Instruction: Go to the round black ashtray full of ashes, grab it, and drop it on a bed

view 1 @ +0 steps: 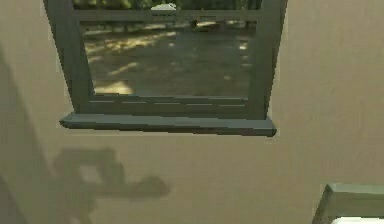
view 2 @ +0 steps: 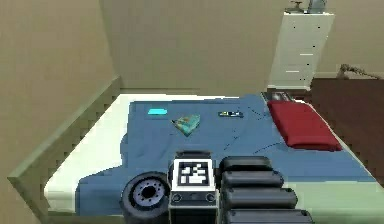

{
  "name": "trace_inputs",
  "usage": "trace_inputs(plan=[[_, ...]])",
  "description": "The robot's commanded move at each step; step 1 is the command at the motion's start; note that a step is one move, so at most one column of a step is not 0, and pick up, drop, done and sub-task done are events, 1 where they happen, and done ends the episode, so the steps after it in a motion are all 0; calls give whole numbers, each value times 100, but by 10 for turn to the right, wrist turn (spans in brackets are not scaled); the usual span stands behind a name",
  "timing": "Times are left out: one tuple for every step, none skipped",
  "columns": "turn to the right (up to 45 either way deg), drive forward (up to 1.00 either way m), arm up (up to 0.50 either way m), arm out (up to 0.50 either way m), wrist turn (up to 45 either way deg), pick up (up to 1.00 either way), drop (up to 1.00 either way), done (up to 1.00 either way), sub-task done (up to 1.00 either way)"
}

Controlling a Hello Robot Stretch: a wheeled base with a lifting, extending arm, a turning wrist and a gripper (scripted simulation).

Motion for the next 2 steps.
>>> trace_inputs(plan=[[450,0,0,0,0,0,0,0,0],[330,0,0,0,0,0,0,0,0]])
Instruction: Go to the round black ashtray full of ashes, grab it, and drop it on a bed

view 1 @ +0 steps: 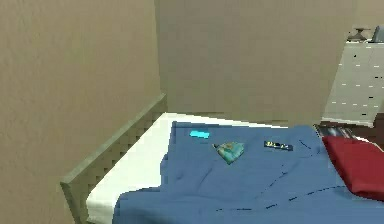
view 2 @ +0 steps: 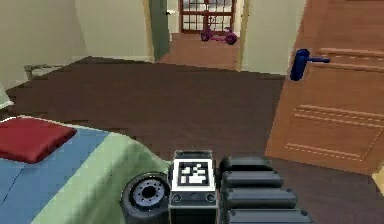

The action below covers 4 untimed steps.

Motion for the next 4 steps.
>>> trace_inputs(plan=[[0,35,0,0,0,0,0,0,0],[-450,0,0,0,0,0,0,0,0],[-450,0,0,0,0,0,0,0,0],[-420,0,0,0,0,0,0,0,0]])
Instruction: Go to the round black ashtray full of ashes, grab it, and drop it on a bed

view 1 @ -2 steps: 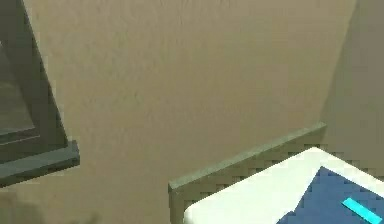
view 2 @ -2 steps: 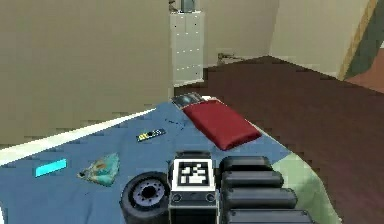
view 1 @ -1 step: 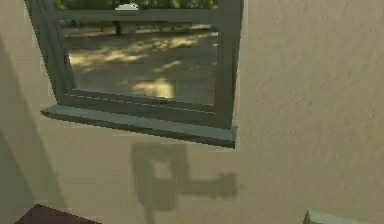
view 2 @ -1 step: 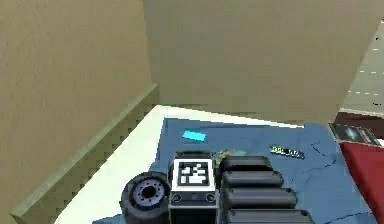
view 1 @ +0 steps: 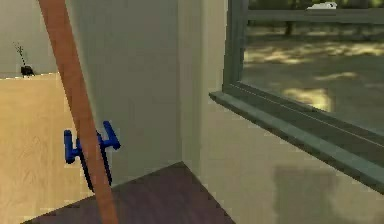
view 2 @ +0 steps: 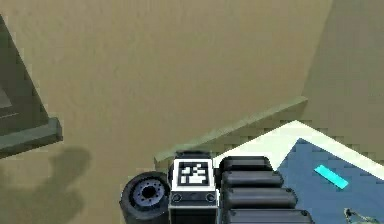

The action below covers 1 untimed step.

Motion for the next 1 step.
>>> trace_inputs(plan=[[450,0,0,0,0,0,0,0,0]])
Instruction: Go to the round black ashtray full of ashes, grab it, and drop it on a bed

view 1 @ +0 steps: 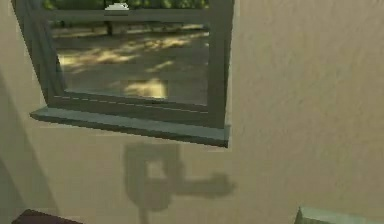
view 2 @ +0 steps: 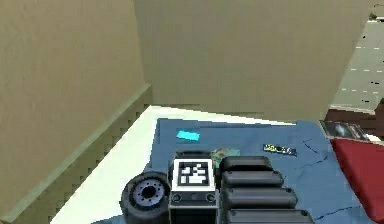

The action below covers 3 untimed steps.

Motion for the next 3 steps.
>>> trace_inputs(plan=[[450,0,0,0,0,0,0,0,0],[270,0,0,0,0,0,0,0,0],[-450,0,0,0,0,0,0,0,0]])
